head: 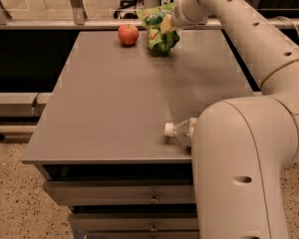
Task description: Move green rice chip bag near apple
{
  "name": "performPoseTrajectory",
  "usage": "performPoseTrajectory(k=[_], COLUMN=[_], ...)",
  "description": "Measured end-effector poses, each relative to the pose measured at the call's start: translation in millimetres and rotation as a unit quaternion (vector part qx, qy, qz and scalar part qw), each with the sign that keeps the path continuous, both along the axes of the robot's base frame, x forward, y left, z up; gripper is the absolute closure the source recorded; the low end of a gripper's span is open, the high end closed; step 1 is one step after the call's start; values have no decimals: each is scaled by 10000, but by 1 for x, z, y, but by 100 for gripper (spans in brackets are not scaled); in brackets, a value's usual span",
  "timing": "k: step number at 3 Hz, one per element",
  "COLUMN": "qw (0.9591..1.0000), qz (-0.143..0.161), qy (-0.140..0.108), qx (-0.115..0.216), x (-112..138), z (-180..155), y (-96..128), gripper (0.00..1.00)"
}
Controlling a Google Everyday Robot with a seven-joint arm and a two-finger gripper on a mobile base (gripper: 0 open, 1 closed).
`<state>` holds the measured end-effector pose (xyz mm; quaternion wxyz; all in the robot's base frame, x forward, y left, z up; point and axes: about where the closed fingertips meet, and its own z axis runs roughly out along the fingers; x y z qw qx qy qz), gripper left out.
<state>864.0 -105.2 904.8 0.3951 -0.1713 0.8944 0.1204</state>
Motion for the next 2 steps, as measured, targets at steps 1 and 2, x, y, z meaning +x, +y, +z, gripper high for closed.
performPoseTrajectory(k=[1, 2], qw=[10000, 9999], qz=[26, 59], qy=[55, 65], qx=[45, 56], x=[1, 0], z=[-3, -3], y=[4, 5], gripper=[13, 0])
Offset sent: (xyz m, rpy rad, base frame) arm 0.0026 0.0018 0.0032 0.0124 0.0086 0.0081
